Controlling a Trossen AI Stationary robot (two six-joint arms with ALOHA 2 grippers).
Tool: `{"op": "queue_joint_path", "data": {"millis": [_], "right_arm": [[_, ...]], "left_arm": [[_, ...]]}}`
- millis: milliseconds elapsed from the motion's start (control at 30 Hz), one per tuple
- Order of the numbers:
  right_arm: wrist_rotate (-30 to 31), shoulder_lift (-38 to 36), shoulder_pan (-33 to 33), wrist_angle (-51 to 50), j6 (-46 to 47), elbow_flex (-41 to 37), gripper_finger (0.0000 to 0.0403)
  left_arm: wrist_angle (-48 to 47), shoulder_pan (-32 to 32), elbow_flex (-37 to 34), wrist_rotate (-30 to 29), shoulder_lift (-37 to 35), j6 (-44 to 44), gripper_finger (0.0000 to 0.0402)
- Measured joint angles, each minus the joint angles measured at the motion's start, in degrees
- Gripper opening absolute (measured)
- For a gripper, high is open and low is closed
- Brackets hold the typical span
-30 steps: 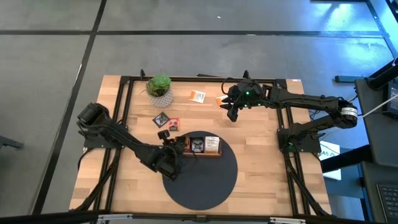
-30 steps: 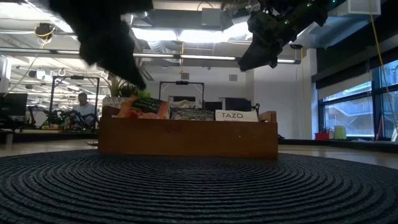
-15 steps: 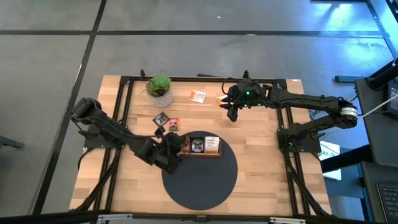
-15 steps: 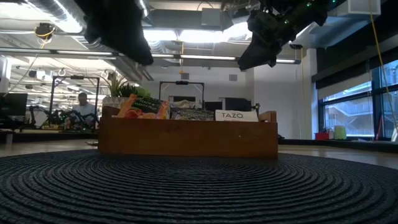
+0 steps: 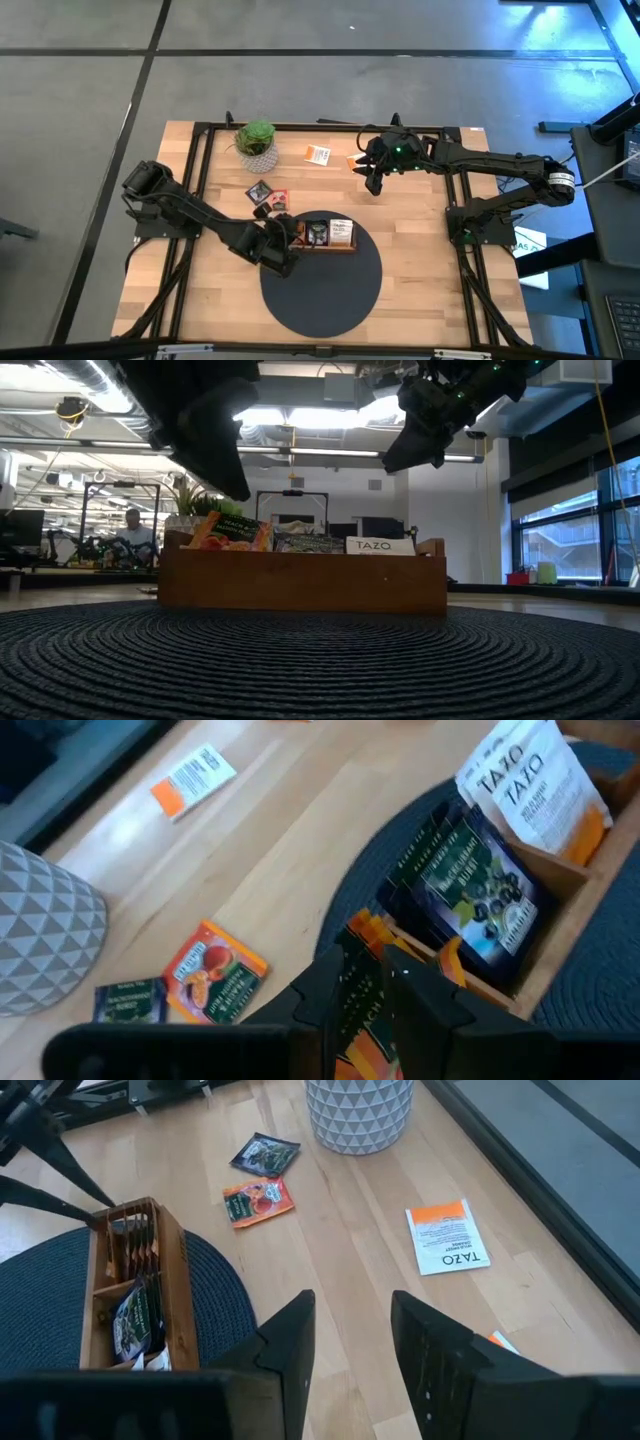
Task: Pick & Place Tea
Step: Put the right orange tea bag into the left slot of the wooden organizer
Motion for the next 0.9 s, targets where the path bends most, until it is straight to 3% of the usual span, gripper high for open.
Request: {"op": "queue_joint_path", "data": {"millis": [500, 900], "right_arm": [[0.0, 0.0, 0.0, 0.0, -0.1, 0.0, 0.0136], [0.0, 0.0, 0.0, -0.2, -0.1, 0.0, 0.0136]], "left_arm": [[-2.0, 0.3, 0.0, 4.8, 2.9, -2.0, 0.007], [-7.1, -0.2, 0.0, 4.4, 2.3, -5.1, 0.0067]]}}
